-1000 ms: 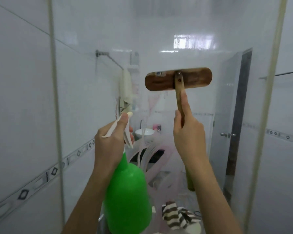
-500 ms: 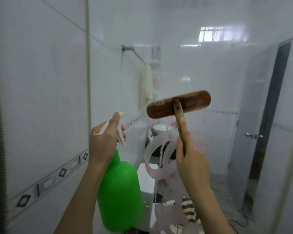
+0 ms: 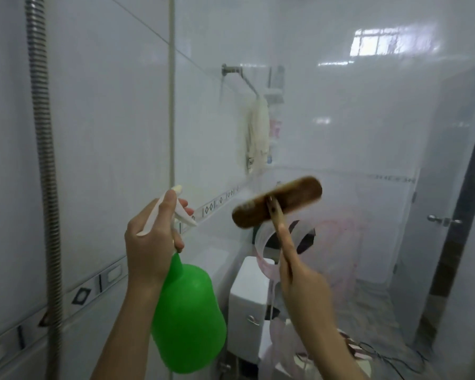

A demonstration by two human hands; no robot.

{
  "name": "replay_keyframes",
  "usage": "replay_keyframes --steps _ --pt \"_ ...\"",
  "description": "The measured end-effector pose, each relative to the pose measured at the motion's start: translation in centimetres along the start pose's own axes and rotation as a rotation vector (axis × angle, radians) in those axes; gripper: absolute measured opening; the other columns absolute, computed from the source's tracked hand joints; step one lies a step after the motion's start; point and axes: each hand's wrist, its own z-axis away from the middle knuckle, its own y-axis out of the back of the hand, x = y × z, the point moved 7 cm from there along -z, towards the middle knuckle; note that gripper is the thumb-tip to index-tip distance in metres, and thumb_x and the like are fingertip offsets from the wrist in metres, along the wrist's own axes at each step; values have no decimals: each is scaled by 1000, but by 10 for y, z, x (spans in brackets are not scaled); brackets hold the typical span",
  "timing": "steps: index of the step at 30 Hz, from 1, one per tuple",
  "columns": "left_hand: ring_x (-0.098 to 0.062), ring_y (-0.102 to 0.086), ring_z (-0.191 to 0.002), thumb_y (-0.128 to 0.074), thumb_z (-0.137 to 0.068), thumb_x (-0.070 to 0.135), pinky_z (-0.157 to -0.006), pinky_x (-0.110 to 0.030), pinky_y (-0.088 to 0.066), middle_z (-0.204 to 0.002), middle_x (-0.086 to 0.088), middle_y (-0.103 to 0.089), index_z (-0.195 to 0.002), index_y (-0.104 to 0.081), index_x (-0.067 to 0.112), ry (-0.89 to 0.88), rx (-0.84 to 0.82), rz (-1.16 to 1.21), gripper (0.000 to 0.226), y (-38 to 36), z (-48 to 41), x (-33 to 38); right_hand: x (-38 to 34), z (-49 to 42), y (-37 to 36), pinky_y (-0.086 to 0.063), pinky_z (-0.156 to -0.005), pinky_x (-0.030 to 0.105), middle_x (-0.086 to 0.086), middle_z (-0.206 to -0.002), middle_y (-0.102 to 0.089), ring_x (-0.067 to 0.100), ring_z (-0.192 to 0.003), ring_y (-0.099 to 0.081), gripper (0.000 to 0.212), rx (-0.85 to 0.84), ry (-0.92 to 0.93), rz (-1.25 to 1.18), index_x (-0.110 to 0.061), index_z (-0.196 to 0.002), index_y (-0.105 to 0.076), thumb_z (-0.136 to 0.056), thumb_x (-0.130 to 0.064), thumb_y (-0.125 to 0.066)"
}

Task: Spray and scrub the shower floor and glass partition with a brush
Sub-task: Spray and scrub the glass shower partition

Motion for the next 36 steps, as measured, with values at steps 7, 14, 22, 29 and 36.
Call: replay_keyframes --steps 7,14,22,29,36 --pt "-13 -44 -41 -54 -104 34 -40 -20 -41 -83 -3 -79 -80 -77 22 39 -76 -37 35 11 12 0 -81 -138 4 -46 -45 33 0 -54 -42 15 -44 -46 60 80 150 66 -40 -151 3 -104 -26 -31" --pt "-13 -45 -41 -54 -104 35 -44 -23 -40 -76 -6 -75 -76 -77 29 10 -54 -94 37 28 27 -5 4 14 -33 -34 -35 17 -6 -52 -40 4 -36 -33 74 -36 102 63 -39 -152 1 -100 -18 -48" --pt "-9 -47 -45 -56 -103 40 -43 -23 -41 -81 -3 -76 -80 -74 22 65 -105 -178 34 3 44 -23 -39 -109 5 -51 -46 38 9 -58 -52 22 -46 -50 55 151 136 -75 -33 -153 -11 -104 -27 -33" --pt "-15 -74 -88 -53 -98 51 -66 -31 -59 -86 9 -78 -81 -73 38 34 -109 -149 29 -14 58 -28 42 57 -33 -31 -35 14 2 -58 -52 6 -36 -37 53 33 41 -158 -35 -152 -15 -102 -35 -33" --pt "-20 -77 -80 -55 -100 42 -57 -26 -58 -81 0 -78 -82 -74 20 120 -169 -105 34 -46 64 -48 39 -66 65 -35 -40 20 2 -54 -41 13 -42 -37 53 365 14 -169 -30 -152 -16 -104 -25 -37"
